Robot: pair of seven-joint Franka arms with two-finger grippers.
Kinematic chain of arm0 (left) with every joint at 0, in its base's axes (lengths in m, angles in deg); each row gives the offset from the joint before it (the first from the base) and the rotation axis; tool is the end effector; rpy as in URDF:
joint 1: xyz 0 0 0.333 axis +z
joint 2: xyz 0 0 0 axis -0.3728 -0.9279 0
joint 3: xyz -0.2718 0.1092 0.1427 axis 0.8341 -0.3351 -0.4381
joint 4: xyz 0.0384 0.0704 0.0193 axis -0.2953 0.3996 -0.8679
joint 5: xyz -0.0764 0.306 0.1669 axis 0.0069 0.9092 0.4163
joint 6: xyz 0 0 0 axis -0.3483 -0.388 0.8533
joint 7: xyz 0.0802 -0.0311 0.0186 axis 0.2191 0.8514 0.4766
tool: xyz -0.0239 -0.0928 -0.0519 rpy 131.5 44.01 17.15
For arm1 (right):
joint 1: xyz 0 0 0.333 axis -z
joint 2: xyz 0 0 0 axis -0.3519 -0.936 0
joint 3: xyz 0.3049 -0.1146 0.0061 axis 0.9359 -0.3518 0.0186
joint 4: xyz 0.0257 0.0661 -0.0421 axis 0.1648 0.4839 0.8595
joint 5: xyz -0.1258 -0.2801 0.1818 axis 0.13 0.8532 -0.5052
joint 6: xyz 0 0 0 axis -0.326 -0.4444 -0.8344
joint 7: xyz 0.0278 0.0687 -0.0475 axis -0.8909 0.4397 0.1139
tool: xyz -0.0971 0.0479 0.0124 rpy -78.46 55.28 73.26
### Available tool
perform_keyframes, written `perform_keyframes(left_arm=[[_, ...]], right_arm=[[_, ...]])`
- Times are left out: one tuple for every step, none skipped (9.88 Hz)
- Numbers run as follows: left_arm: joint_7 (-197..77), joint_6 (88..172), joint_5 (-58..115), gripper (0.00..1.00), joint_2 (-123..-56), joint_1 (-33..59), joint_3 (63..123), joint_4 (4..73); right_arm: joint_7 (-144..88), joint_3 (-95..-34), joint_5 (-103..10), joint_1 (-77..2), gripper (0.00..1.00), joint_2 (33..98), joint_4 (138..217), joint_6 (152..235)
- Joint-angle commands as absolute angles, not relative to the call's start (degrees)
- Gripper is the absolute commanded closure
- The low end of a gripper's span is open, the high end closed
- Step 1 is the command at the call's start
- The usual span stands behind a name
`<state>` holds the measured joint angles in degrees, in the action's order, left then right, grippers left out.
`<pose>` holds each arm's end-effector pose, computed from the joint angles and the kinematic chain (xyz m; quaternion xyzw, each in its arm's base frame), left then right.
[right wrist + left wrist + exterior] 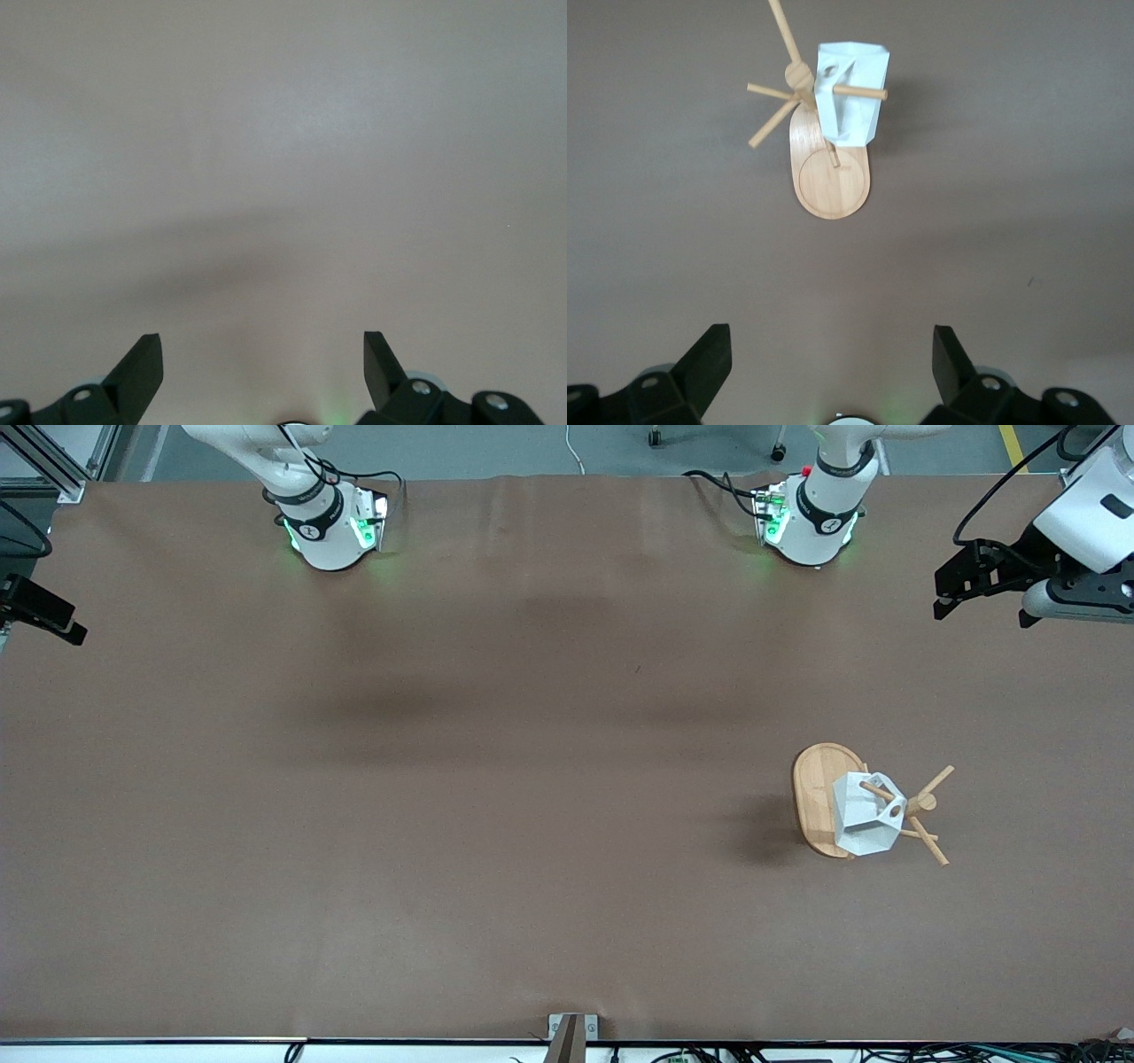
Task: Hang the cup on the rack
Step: 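Open the left gripper and raise it away from the rack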
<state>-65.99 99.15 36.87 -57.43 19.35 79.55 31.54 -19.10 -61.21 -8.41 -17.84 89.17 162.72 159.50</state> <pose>0.4690 -0.0635 0.6621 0.9981 -0.0616 -0.0014 0.0013 0.4982 -0.0436 0.6693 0.9969 -0.0760 -0.0191 0.0104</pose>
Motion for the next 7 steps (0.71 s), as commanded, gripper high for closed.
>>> perform_keyframes(left_arm=[[-66.49,101.33,37.02,0.0,-54.44,19.51,79.11,37.38],[-66.57,101.6,37.55,0.0,-54.96,19.51,79.11,36.95],[-66.49,101.51,37.29,0.0,-55.75,19.51,79.11,36.42],[-66.23,101.42,37.2,0.0,-57.06,19.86,79.11,34.59],[-65.61,100.81,37.03,0.0,-58.64,19.95,79.11,32.13],[-65.61,99.33,37.11,0.0,-60.14,20.04,79.11,29.93],[-65.52,98.27,37.2,0.0,-60.94,19.95,79.11,28.61]], right_arm=[[-19.7,-61.21,-8.31,-17.35,0.0,89.55,163.54,160.1],[-19.7,-61.21,-8.31,-16.74,0.0,89.55,163.54,160.01],[-19.7,-61.21,-8.4,-16.65,0.0,89.55,163.54,160.01],[-19.7,-61.21,-8.4,-16.73,0.0,89.55,163.54,160.01],[-19.7,-61.21,-8.4,-16.73,0.0,89.55,163.54,159.92],[-19.7,-61.21,-8.4,-16.73,0.0,89.55,163.54,159.92],[-19.7,-61.21,-8.4,-16.73,0.0,89.55,163.54,159.92]])
